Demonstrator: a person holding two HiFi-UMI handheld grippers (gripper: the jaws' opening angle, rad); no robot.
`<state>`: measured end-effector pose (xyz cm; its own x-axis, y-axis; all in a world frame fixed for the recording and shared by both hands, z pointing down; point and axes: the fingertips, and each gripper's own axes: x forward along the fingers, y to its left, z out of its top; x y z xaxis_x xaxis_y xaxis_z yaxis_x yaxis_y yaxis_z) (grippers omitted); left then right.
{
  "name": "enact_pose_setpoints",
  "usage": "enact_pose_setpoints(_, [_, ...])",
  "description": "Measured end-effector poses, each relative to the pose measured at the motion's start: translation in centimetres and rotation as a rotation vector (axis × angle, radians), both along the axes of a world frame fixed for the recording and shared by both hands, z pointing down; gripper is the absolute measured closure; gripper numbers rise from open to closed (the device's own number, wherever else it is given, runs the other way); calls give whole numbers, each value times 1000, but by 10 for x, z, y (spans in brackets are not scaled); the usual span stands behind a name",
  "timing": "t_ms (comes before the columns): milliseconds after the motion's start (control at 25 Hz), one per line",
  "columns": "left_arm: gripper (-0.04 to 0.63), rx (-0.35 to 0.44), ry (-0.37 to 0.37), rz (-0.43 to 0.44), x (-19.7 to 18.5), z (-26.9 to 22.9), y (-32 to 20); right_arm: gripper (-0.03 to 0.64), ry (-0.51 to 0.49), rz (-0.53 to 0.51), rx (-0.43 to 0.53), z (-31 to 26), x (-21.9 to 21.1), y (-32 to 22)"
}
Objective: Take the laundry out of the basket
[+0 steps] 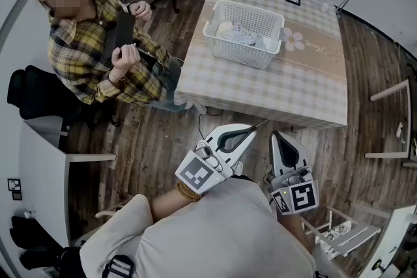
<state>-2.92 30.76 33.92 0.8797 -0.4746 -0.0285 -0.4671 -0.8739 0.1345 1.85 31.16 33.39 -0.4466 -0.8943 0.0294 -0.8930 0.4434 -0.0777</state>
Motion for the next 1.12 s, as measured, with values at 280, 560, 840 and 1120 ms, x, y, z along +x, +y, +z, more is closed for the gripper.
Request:
enact_pose_setpoints(280, [577, 14, -13, -1, 11, 1, -4, 614, -1, -10, 13, 0, 8, -6])
enact_pose_setpoints(560, [578, 16, -15, -23, 23, 5, 1, 612, -15, -25, 25, 0, 21, -1])
enact_pose_setpoints(840, [578, -6, -8, -50, 33, 11, 0, 611, -31, -4, 17, 6, 40, 3])
enact_pose_setpoints(1120, [578, -18, -8, -39, 40, 18, -15, 611, -48, 17, -12, 21, 49, -10])
